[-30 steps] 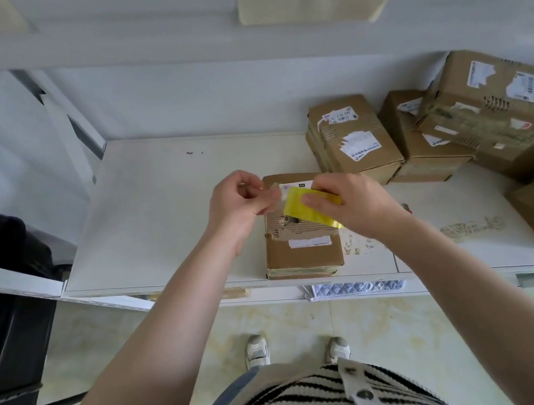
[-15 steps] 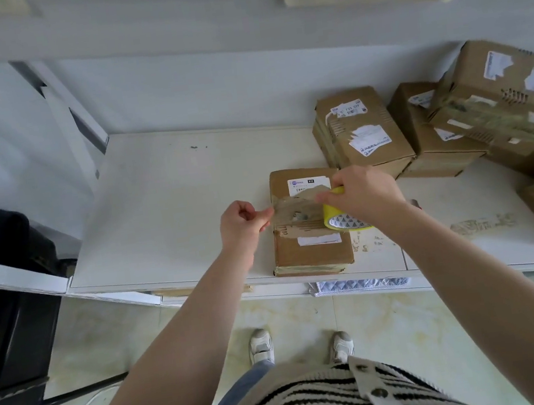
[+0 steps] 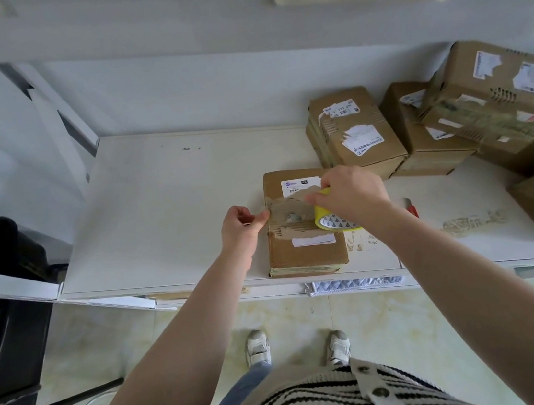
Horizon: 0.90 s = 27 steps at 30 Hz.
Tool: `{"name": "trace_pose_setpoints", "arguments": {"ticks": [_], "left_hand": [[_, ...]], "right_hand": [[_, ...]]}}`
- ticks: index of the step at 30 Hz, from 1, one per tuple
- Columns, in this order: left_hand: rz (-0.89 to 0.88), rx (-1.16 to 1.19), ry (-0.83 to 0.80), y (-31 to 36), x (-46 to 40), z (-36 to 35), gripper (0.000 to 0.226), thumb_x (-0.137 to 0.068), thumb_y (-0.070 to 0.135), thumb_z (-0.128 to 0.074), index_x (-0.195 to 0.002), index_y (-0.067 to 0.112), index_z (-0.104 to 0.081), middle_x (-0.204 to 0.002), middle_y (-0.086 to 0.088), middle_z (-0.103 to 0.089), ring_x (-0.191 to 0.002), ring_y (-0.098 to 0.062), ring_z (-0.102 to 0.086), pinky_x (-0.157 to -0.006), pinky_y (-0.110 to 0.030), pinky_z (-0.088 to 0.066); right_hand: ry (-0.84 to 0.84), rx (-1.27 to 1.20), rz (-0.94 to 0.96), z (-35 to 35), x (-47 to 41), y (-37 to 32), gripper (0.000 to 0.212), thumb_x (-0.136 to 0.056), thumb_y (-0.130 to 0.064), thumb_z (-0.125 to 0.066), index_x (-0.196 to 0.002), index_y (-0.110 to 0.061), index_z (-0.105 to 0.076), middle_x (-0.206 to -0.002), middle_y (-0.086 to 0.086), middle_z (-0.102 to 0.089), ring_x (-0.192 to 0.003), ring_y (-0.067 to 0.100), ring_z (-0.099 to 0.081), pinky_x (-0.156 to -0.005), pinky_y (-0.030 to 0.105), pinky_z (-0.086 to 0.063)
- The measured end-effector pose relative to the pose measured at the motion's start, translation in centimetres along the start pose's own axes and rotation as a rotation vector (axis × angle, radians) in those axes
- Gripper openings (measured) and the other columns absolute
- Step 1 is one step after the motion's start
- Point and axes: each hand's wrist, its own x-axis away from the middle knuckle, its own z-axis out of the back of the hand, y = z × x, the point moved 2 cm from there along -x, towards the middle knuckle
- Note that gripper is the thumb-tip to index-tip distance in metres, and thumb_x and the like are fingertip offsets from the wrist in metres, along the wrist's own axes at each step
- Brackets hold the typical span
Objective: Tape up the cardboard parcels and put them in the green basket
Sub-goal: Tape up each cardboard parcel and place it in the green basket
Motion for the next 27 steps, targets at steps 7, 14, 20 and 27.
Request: {"name": "trace_pose_setpoints", "arguments": {"ticks": [7,14,20,27], "left_hand": [[-0.260,-0.363,0.070,0.3,0.5,-0.2,0.017,-0.090,0.028,-0.069,-0.086,0.015,-0.059,-0.102,-0.005,-0.046,-0.076,-0.019,-0.050,-0.073,-0.028,-0.042],[-0.637,-0.916,0.182,0.5,1.3,-0.7,0.027,-0.100,0.027,-0.048,-0.096,0.010,-0.069,-0.093,-0.009,-0.053,-0.084,-0.028,-0.052,-0.074,-0.034,-0.030],[-0.504,-0.911,0.132,0.1,1.0,-1.7,0.036,-0.102,0.040,-0.039,-0.085,0.014,-0.056,-0.083,-0.002,-0.055,-0.082,-0.028,-0.056,-0.074,-0.037,-0.034],[-0.313,-0.726,0.088,-1.2,0.9,-2.2,0.038,-0.104,0.047,-0.030,-0.080,0.019,-0.042,-0.063,0.005,-0.053,-0.064,-0.024,-0.052,-0.072,-0.035,-0.030]], "right_hand": [[-0.007,0.007,-0.003,-0.1,0.0,-0.1,0.043,-0.089,-0.063,-0.053,-0.070,-0.024,-0.051,-0.067,-0.006,-0.055,-0.062,0.012,-0.054,-0.051,0.024,-0.039],[0.012,0.019,0.003,-0.3,0.0,0.0,0.046,-0.089,-0.064,-0.052,-0.071,-0.022,-0.058,-0.067,-0.005,-0.058,-0.061,0.012,-0.056,-0.049,0.022,-0.036],[0.032,0.062,0.002,-0.5,-0.1,-0.5,0.047,-0.089,-0.063,-0.051,-0.076,-0.020,-0.062,-0.066,-0.004,-0.059,-0.061,0.014,-0.056,-0.049,0.023,-0.036],[-0.019,-0.094,0.043,0.6,0.1,1.5,0.056,-0.083,-0.074,-0.048,-0.065,-0.022,-0.057,-0.061,-0.006,-0.055,-0.056,0.010,-0.053,-0.047,0.023,-0.033]]}}
